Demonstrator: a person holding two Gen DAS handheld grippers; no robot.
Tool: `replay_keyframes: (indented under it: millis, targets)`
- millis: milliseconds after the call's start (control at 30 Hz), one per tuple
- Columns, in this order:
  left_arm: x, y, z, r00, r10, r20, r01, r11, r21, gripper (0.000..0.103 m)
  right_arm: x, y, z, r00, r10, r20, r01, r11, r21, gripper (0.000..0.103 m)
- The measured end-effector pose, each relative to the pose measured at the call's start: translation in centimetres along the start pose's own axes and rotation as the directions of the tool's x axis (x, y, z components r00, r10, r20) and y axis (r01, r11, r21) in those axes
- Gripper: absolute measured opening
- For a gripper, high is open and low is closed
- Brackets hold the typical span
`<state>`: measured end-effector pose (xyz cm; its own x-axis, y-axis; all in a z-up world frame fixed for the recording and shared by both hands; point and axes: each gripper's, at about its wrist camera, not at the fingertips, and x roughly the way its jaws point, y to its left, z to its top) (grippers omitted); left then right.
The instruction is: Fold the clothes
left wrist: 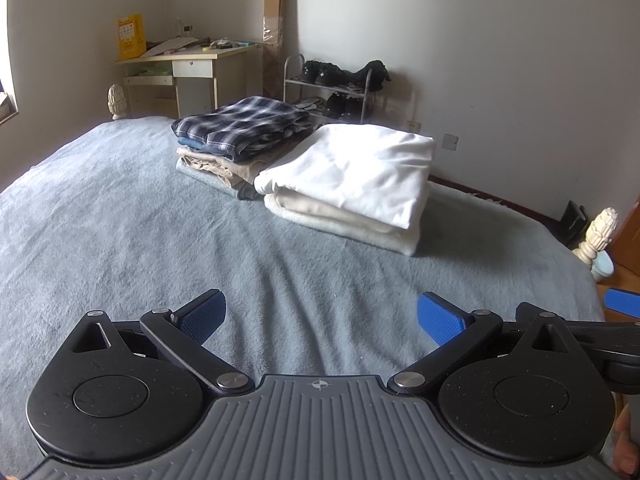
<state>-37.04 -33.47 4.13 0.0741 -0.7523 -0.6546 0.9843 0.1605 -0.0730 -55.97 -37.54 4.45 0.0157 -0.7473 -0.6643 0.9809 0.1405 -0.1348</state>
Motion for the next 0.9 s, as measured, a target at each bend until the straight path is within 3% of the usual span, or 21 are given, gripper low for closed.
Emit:
replay_keyframes:
  millis: [900]
  targets:
    - [-0.05, -0.04, 0.01, 1.000, 0.006, 0.002, -0.006, 1.000, -0.005, 0.103, -0.22, 0.18, -0.12, 1.000, 0.005, -0.003, -0.005, 1.000, -0.004, 0.103]
